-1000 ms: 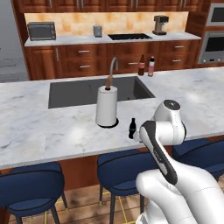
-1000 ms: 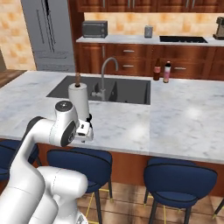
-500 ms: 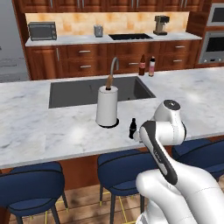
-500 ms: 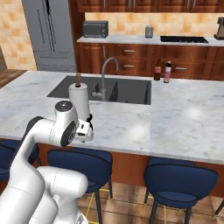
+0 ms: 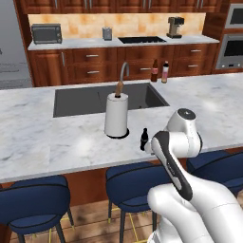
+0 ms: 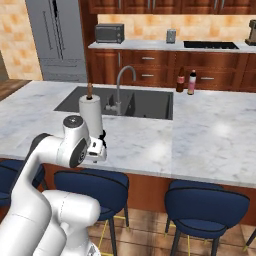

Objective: Place the large bottle from the dining counter next to the other large bottle outside the sink, and place the small bottle from the dining counter next to the other small bottle inside the sink.

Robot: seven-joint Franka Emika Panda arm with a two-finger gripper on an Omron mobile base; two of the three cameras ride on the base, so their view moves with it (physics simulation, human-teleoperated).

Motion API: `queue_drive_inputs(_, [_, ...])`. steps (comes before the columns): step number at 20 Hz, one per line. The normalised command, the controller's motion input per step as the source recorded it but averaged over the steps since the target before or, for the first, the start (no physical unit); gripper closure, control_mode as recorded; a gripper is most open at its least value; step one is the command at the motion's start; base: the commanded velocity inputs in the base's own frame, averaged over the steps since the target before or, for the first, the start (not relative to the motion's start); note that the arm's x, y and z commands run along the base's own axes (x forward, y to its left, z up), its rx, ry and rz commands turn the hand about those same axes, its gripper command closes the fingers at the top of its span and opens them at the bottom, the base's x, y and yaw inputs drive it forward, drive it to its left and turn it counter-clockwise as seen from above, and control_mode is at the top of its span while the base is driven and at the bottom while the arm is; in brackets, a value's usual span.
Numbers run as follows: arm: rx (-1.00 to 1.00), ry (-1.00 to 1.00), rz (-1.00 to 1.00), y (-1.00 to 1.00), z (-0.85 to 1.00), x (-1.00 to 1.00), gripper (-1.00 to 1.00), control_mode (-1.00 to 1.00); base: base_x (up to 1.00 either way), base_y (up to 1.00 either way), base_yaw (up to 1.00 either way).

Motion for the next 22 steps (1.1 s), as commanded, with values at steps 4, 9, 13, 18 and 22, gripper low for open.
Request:
queue_drive_inputs(4, [0.0, 0.0, 0.0, -0.01, 0.0, 0.11, -1.0, -1.0, 0.0, 0.0, 0.0])
queue_drive_inputs(9, [0.0, 0.0, 0.0, -0.06, 0.0, 0.25, -1.0, -1.0, 0.0, 0.0, 0.0])
queue_drive_inputs(13, [0.0, 0.0, 0.0, 0.0, 0.0, 0.29, -1.0, -1.0, 0.0, 0.0, 0.0])
queue_drive_inputs(18, [0.0, 0.0, 0.0, 0.0, 0.0, 0.32, -1.0, -1.0, 0.0, 0.0, 0.0])
queue_drive_inputs(22, [0.0, 0.0, 0.0, 0.0, 0.0, 0.28, -1.0, -1.0, 0.0, 0.0, 0.0])
